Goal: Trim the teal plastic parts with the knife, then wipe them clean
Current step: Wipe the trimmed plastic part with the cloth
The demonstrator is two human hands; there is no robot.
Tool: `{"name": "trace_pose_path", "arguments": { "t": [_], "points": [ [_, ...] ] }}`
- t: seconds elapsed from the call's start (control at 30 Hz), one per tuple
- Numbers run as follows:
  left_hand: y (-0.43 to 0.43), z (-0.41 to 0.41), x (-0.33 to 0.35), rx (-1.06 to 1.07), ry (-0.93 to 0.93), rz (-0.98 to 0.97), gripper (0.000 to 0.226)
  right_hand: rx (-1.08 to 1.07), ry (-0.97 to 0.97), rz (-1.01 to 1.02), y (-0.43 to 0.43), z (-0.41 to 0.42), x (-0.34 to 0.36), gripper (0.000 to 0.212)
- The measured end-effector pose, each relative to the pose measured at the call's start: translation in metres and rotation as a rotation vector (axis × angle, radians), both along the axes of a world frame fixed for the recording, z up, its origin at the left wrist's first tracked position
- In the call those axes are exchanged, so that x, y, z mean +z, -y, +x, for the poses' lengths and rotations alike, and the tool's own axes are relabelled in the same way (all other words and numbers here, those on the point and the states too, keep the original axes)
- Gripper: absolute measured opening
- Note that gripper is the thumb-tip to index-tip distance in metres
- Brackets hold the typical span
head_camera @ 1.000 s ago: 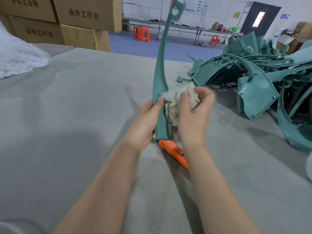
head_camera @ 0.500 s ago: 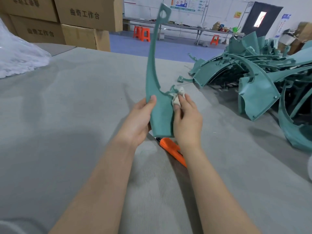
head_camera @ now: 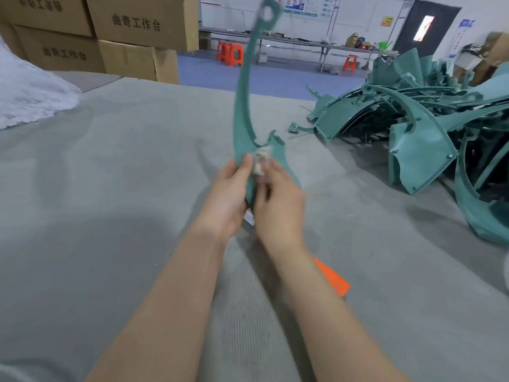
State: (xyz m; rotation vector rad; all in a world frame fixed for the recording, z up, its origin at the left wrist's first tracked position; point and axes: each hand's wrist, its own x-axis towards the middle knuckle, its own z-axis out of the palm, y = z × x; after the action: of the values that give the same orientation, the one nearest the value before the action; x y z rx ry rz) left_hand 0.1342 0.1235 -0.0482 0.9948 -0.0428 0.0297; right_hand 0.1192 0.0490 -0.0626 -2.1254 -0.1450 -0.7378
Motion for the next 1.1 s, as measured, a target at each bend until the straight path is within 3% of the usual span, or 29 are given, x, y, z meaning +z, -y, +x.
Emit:
{"name": "trace_pose_path", "arguments": {
  "t": [0.13,0.33,0.47,0.53,0.73,0.93,1.03,1.1],
  "points": [
    [-0.012,0.004,0.001,0.08,-0.005,-0.133,0.03,0.18,0.046,-0.072,-0.015,-0.002,0.001,0.034],
    [0.0,-0.001,0.005,0.046,0.061,-0.006,0.028,-0.107,-0.055,0.069,0.023,0.006,-0.003,0.034],
    [-0.011,0.005,0.007,0.201,0.017,-0.133,0.022,0.182,0.107,-0.068,-0.024,-0.013,0.002,0.033],
    [-0.016,0.006,0.006,0.188,0.023,-0.195,0.022,0.228,0.116,-0.09,-0.025,-0.012,0.003,0.034],
    [-0.006,0.0,0.006,0.08,0.059,-0.125,0.029,-0.125,-0.079,0.132,0.023,0.01,-0.002,0.034],
    [-0.021,0.006,0.009,0.163,0.009,-0.256,0.034,0.23,0.164,-0.12,-0.024,-0.012,-0.003,0.034],
    [-0.019,0.002,0.009,0.106,0.009,-0.23,0.039,0.114,0.096,-0.066,0.001,0.001,-0.002,0.036],
    [-0.015,0.0,0.011,0.113,0.016,-0.235,0.035,-0.065,-0.088,0.047,0.028,0.012,-0.004,0.035]
  ]
}}
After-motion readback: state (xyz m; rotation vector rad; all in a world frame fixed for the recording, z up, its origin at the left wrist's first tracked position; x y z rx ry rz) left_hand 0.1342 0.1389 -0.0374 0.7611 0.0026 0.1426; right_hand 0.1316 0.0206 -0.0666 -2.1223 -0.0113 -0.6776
